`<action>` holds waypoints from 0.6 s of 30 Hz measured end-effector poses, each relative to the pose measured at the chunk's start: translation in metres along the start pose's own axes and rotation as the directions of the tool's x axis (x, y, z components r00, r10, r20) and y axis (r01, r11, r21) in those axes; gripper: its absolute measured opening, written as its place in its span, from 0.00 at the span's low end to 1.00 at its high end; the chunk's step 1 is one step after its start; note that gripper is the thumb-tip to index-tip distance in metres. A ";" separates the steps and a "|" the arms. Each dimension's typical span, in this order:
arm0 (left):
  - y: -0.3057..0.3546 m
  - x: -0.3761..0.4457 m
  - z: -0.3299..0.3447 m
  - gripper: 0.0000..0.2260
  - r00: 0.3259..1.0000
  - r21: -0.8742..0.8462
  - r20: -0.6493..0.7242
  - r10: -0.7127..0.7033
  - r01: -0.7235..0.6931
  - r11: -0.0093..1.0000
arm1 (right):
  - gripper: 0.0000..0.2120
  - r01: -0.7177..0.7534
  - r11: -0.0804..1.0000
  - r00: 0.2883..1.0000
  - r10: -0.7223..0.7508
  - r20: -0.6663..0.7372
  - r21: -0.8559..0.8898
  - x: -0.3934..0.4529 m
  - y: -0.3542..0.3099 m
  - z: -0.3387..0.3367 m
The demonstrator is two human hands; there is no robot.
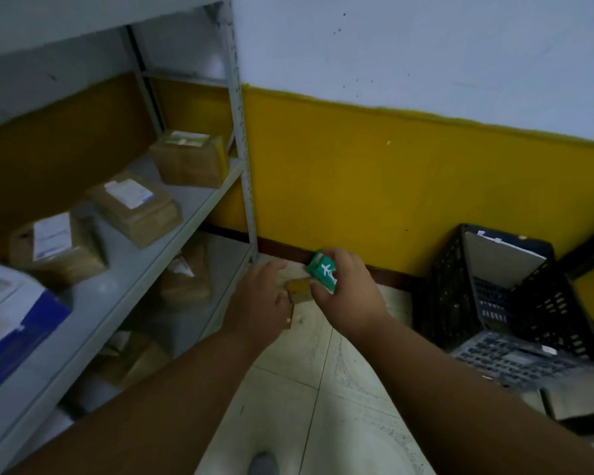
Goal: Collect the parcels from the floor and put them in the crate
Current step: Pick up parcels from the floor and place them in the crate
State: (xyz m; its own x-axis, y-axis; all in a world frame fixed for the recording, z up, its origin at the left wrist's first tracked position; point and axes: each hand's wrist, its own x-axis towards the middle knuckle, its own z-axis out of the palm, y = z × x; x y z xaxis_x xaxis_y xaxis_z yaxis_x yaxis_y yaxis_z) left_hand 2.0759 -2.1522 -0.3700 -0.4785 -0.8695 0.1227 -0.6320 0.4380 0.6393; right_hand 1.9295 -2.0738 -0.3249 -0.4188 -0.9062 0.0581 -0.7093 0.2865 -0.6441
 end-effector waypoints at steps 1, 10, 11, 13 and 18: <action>-0.004 0.019 0.001 0.21 1.000 0.000 0.008 -0.008 0.008 1.000 | 0.27 -0.017 1.000 1.000 0.017 0.001 0.007 0.016 0.000 0.004; -0.075 0.165 0.076 0.22 0.982 -0.054 0.068 -0.177 0.181 0.982 | 0.26 -0.139 0.990 0.979 0.138 0.153 0.000 0.179 0.056 0.096; -0.090 0.183 0.090 0.22 0.978 -0.048 0.065 -0.200 0.203 0.978 | 0.27 -0.152 0.988 0.973 0.147 0.180 0.016 0.201 0.068 0.115; -0.124 0.216 0.123 0.23 0.962 -0.025 0.054 -0.268 0.269 0.963 | 0.26 -0.190 0.982 0.955 0.180 0.235 0.021 0.242 0.096 0.158; -0.220 0.295 0.202 0.22 0.945 -0.007 0.046 -0.325 0.326 0.945 | 0.23 -0.291 0.956 0.915 0.269 0.300 0.031 0.349 0.166 0.261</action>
State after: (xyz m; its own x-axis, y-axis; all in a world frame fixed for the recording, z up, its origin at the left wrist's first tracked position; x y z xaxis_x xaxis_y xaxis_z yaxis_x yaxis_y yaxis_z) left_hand 1.9502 -2.4591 -0.6279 -0.2746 -0.9532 -0.1270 -0.7491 0.1292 0.6497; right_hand 1.8134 -2.4234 -0.6111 -0.4043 -0.8455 -0.3487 -0.5383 0.5282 -0.6567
